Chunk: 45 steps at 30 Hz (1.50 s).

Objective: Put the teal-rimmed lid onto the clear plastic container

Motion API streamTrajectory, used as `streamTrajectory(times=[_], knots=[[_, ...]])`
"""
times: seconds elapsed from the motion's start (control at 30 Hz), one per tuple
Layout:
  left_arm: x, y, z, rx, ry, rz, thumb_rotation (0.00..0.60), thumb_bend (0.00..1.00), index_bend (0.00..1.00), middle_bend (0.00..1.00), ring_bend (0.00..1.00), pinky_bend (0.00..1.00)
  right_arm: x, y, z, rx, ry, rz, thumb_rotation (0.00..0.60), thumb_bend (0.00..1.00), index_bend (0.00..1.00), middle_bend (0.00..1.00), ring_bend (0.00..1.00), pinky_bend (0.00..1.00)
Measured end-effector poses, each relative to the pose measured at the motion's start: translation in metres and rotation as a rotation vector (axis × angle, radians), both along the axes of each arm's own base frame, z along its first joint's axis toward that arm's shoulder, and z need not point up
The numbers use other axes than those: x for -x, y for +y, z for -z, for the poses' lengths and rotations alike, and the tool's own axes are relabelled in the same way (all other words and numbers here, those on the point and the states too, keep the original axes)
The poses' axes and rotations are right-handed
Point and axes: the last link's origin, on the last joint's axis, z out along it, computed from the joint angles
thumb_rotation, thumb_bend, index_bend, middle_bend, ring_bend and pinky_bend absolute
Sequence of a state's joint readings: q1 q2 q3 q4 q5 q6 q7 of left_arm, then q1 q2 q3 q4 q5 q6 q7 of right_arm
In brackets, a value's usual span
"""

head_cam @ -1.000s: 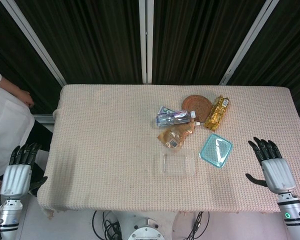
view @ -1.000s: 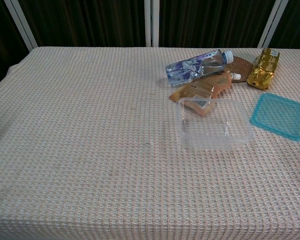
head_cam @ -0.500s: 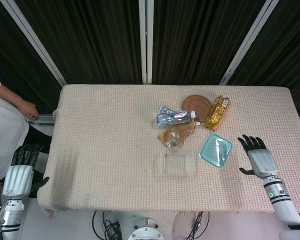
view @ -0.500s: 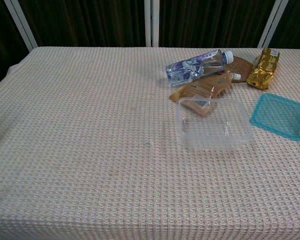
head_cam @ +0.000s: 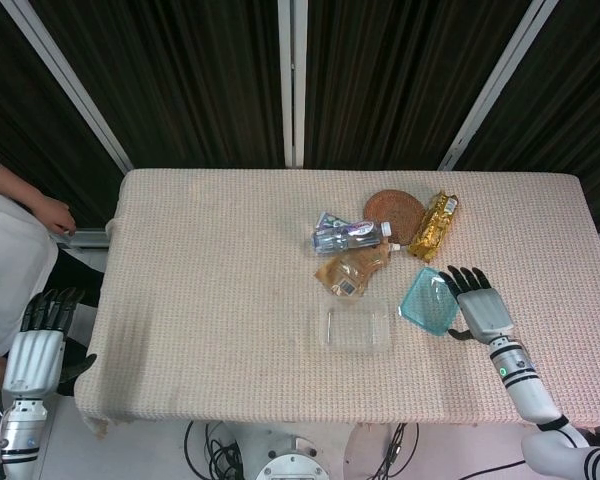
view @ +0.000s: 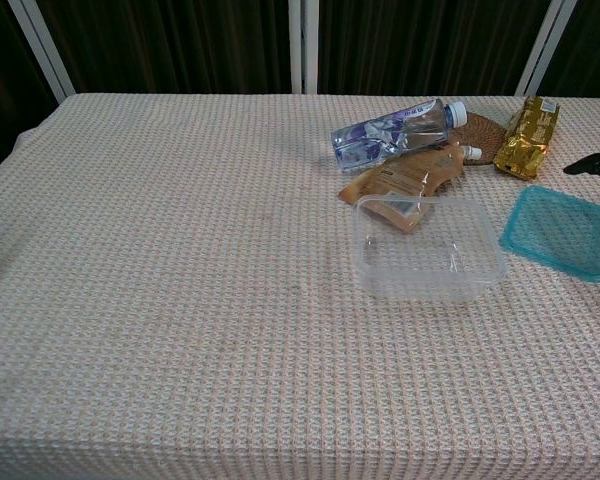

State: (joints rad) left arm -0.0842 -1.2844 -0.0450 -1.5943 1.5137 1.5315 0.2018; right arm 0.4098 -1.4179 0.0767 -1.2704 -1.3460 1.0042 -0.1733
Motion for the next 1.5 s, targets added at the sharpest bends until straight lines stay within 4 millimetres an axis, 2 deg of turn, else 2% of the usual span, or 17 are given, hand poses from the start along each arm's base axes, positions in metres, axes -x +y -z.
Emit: streamTrajectory(times=[0.43,0.57,0.87,0.97,1.13,1.5], knots=[[0.005,0.000,0.001,0.002,-0.006,-0.010,0.600,0.00,0.11,0.07,0.00,0.00,-0.051,-0.026,0.037,-0.084,-0.029,-0.099,0.600,0.04,0.00,0.00,0.00,0.00],[0.005,0.000,0.001,0.003,-0.004,-0.011,0.600,0.00,0.11,0.07,0.00,0.00,-0.061,-0.031,0.034,-0.137,-0.031,-0.099,0.600,0.04,0.00,0.00,0.00,0.00],[0.001,-0.001,0.002,0.008,0.005,-0.017,0.600,0.00,0.11,0.07,0.00,0.00,-0.072,-0.058,0.007,-0.272,0.069,-0.072,0.600,0.04,0.00,0.03,0.00,0.00],[-0.002,-0.002,0.003,0.010,0.009,-0.018,0.600,0.00,0.11,0.07,0.00,0.00,-0.077,-0.068,0.006,-0.296,0.085,-0.064,0.600,0.04,0.00,0.06,0.00,0.00],[-0.005,-0.004,0.001,0.008,0.018,-0.024,0.600,0.00,0.11,0.07,0.00,0.00,-0.073,-0.078,0.012,-0.312,0.116,-0.050,0.600,0.04,0.00,0.08,0.00,0.00],[-0.006,-0.008,-0.001,0.006,0.021,-0.037,0.600,0.00,0.11,0.07,0.00,0.00,-0.062,-0.080,0.018,-0.320,0.109,-0.023,0.600,0.04,0.00,0.10,0.00,0.00]])
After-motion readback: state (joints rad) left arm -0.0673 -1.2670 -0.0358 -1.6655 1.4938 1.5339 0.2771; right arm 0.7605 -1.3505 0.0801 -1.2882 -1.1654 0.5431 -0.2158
